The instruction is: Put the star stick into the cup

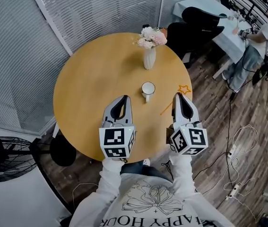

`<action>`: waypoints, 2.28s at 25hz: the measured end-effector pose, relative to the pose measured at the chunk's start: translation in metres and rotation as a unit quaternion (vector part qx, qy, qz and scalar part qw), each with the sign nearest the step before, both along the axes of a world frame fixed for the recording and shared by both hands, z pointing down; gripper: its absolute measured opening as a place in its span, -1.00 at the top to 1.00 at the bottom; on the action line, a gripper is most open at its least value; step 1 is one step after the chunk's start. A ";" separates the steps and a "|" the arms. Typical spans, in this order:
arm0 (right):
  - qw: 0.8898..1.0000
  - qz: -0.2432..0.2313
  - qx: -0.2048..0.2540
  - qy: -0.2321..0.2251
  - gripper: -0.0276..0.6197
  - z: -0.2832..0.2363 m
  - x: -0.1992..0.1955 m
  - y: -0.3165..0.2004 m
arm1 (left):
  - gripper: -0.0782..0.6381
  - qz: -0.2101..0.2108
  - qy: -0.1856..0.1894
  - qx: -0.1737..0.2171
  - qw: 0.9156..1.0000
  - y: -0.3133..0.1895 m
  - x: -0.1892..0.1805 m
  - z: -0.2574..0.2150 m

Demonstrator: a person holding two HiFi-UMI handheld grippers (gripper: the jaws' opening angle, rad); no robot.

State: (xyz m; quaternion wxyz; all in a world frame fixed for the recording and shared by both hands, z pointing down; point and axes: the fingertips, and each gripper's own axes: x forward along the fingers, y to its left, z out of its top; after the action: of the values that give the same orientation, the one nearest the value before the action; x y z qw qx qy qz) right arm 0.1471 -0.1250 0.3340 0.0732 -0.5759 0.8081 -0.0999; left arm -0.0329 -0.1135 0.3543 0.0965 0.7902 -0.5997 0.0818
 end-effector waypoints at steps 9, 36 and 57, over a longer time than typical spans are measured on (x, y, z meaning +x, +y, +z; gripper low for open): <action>1.000 -0.002 -0.001 0.002 0.87 0.001 -0.026 -0.060 | 0.76 0.011 0.003 -0.014 1.000 -0.059 -0.015 0.012; 0.999 0.013 -0.048 -0.006 0.87 0.075 -0.059 -0.164 | 0.76 0.028 0.029 -0.098 0.994 -0.143 -0.035 0.097; 0.993 0.017 -0.110 -0.040 0.87 0.160 -0.063 -0.191 | 0.76 0.052 0.031 -0.138 0.989 -0.166 -0.017 0.148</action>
State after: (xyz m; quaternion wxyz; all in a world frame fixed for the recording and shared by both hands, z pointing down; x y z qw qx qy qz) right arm 0.0837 -0.3160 0.4942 0.0438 -0.5900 0.7784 -0.2099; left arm -0.0498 -0.2794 0.5021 0.2187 0.8017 -0.5373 0.1439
